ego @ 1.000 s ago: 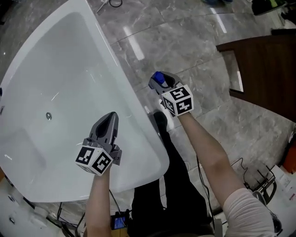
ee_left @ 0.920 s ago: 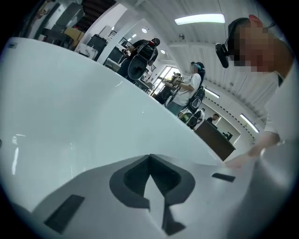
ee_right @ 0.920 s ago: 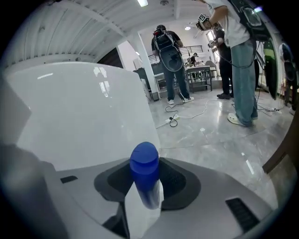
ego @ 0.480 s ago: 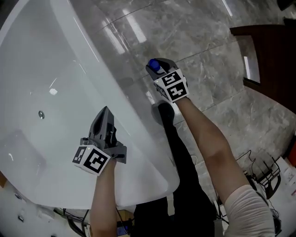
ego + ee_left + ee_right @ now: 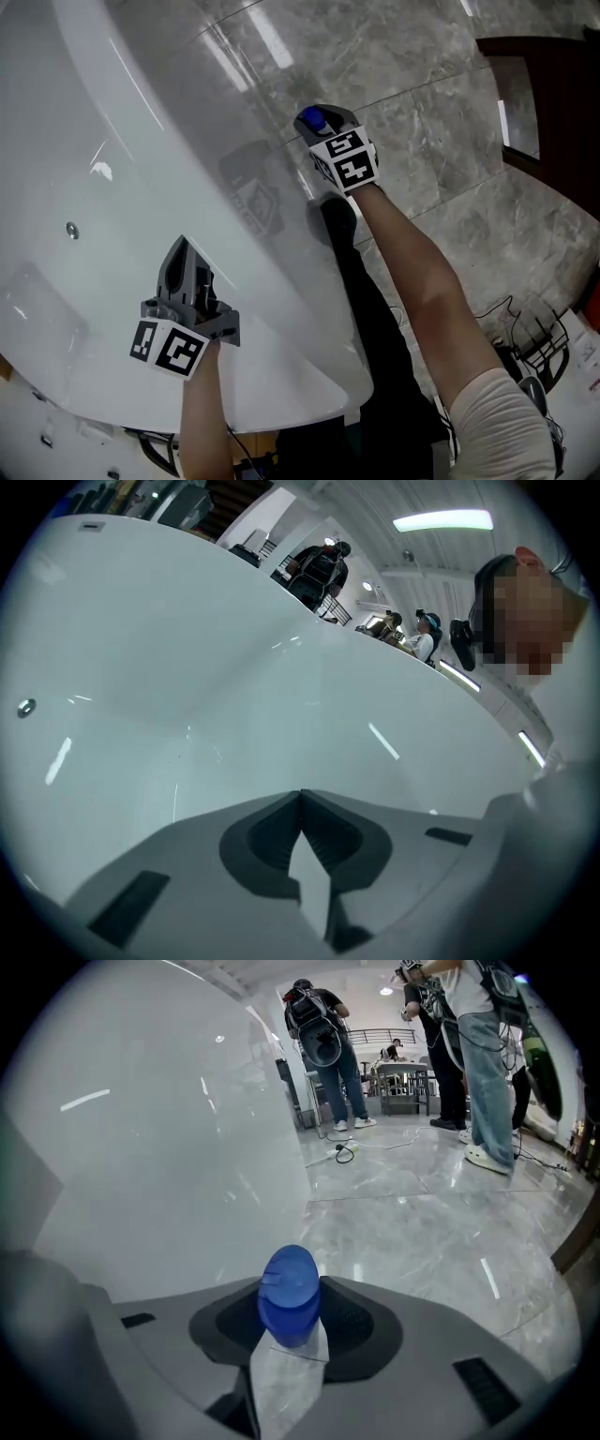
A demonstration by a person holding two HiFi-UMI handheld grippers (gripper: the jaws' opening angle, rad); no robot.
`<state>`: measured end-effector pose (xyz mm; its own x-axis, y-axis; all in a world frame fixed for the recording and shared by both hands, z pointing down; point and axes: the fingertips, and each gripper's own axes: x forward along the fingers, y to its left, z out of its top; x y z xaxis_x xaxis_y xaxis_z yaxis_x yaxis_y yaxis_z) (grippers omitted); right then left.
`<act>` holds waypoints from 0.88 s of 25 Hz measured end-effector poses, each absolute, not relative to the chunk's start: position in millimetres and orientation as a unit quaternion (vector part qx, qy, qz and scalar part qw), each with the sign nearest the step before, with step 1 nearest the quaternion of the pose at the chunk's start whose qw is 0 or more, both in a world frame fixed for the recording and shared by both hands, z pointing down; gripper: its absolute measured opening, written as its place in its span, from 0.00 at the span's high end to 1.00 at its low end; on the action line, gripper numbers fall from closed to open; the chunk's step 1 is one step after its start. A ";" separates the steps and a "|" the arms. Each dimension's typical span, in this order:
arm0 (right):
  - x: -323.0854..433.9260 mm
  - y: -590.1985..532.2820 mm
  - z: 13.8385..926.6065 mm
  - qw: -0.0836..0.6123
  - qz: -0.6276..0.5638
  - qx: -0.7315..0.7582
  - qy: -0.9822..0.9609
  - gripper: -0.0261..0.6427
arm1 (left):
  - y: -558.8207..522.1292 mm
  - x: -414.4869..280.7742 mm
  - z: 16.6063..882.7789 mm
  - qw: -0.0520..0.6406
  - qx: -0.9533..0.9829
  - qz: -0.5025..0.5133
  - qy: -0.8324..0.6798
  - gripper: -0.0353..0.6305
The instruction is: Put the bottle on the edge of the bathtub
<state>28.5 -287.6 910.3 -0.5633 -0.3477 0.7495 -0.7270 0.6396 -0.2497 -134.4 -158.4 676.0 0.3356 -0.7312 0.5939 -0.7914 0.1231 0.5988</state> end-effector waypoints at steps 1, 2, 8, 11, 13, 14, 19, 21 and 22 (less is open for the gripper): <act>30.2 -285.9 915.2 0.345 0.278 0.322 -0.837 0.72 | -156.1 -136.2 675.3 0.481 0.660 0.030 -0.576 0.86; 31.3 -283.7 920.4 0.351 0.278 0.322 -0.834 0.72 | -154.8 -137.3 674.5 0.479 0.662 0.032 -0.576 0.86; 29.1 -270.2 937.5 0.364 0.268 0.319 -0.833 0.72 | -153.2 -132.9 671.1 0.460 0.685 0.058 -0.561 0.86; 25.7 -267.1 938.5 0.372 0.269 0.314 -0.831 0.72 | -153.0 -129.8 670.5 0.451 0.694 0.073 -0.556 0.86; 26.6 -260.9 940.6 0.380 0.275 0.303 -0.830 0.72 | -150.7 -126.1 668.4 0.449 0.696 0.078 -0.555 0.86; 28.6 -258.8 942.2 0.383 0.281 0.298 -0.828 0.72 | -149.9 -123.8 666.7 0.446 0.699 0.080 -0.554 0.86; 23.2 -253.8 939.2 0.406 0.295 0.265 -0.823 0.69 | -145.1 -120.4 665.1 0.433 0.707 0.098 -0.551 0.86; 20.8 -252.1 937.6 0.410 0.301 0.258 -0.822 0.65 | -142.3 -119.4 665.4 0.432 0.706 0.103 -0.551 0.86; 20.4 -252.4 936.2 0.410 0.303 0.256 -0.821 0.63 | -141.5 -118.9 665.1 0.432 0.706 0.103 -0.552 0.86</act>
